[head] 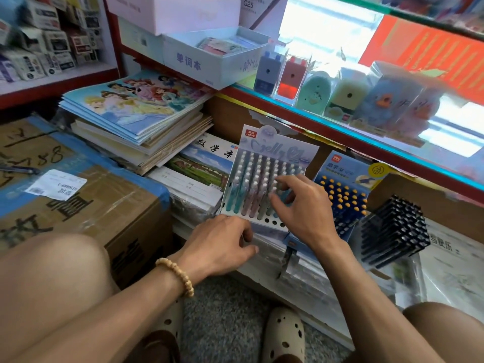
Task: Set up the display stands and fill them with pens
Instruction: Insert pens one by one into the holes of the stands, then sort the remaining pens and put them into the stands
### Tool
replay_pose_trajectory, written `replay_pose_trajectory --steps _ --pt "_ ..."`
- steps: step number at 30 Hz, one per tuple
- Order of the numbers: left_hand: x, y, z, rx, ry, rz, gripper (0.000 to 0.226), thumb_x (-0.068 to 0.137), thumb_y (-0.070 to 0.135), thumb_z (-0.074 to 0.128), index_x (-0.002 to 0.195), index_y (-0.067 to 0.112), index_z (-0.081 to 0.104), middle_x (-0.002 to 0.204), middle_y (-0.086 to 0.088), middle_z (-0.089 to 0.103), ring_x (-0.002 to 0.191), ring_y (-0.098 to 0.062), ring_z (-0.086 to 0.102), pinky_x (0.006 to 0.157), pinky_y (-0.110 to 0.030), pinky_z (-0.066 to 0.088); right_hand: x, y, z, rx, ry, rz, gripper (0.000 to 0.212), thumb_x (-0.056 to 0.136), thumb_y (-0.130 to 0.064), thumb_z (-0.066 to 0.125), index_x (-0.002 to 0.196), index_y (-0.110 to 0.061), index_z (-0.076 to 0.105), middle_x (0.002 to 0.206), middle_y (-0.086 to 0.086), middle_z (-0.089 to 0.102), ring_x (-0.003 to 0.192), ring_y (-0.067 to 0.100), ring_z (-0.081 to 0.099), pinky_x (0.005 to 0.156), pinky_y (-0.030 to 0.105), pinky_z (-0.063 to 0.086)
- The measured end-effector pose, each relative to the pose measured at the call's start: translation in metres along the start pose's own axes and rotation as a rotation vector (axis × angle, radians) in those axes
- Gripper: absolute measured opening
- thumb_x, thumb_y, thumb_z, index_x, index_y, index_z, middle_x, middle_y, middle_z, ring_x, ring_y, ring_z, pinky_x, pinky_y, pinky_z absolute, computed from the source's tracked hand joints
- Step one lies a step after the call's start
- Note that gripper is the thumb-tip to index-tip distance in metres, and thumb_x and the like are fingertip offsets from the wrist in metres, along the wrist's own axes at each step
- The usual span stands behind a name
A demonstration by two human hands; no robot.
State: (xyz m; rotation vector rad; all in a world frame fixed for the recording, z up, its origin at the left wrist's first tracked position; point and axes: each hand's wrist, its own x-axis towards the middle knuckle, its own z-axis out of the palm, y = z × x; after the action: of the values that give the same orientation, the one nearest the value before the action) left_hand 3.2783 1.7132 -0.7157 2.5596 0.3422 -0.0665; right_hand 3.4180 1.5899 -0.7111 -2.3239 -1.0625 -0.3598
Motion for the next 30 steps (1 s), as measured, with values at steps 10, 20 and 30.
replay_pose_trajectory --steps 10,20,30 --pt "-0.014 -0.007 -0.05 0.046 0.034 -0.024 0.018 0.09 0.05 0.063 0.098 0.034 0.064 0.091 0.014 0.066 0.084 -0.001 0.06 0.078 -0.028 0.054 0.049 -0.052 -0.031 0.111 -0.105 -0.104 0.025 0.086 -0.034 0.073 0.108 -0.021 0.07 0.091 -0.009 0.068 0.081 0.007 0.063 0.076 0.036 0.059" --pt "-0.063 -0.039 -0.135 0.129 0.253 -0.144 0.021 0.089 0.057 0.059 0.093 0.037 0.061 0.086 0.018 0.062 0.083 -0.001 0.059 0.077 -0.031 0.053 0.117 -0.143 -0.022 0.086 -0.268 -0.311 0.03 0.085 -0.041 0.07 0.109 -0.023 0.071 0.095 -0.008 0.069 0.086 0.011 0.063 0.078 0.038 0.056" --pt "-0.147 -0.135 -0.127 -0.08 0.373 -0.524 0.022 0.089 0.051 0.063 0.096 0.031 0.068 0.087 0.017 0.066 0.082 0.002 0.061 0.078 -0.03 0.054 0.145 -0.257 0.069 0.274 -0.522 -0.496 0.026 0.089 -0.036 0.07 0.101 -0.013 0.072 0.088 0.0 0.069 0.085 0.017 0.062 0.077 0.036 0.052"
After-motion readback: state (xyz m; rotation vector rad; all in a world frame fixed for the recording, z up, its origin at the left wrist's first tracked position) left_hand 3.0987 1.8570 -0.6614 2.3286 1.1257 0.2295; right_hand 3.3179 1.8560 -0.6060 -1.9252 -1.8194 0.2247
